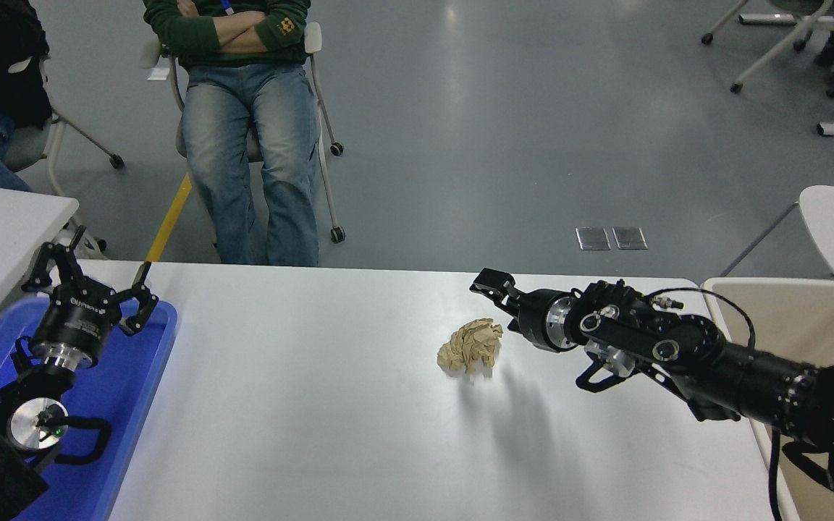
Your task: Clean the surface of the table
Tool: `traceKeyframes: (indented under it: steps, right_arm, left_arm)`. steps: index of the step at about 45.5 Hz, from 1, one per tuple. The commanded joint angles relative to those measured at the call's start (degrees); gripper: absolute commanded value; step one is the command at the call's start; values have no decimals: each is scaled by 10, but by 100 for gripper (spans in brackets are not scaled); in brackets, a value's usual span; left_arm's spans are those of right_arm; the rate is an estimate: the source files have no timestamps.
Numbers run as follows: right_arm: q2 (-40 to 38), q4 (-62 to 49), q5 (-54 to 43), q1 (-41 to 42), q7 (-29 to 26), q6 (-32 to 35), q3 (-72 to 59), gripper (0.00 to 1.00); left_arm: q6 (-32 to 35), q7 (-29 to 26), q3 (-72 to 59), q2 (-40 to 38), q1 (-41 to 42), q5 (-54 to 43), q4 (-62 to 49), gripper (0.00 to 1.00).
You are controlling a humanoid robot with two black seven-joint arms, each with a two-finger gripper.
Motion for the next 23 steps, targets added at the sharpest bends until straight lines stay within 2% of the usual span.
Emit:
traceKeyframes:
  steps: [1,12,23]
  right_arm:
    - [55,-13,44,81,-56,27,-118,100]
    - [71,-96,67,90,-78,66,-190,100]
    - [71,-139,68,89,-95,93,-194,100]
  left_arm:
    - [0,0,0,0,0,0,0,100]
    - [0,0,0,0,0,0,0,100]
    - [0,0,0,0,0,0,0,100]
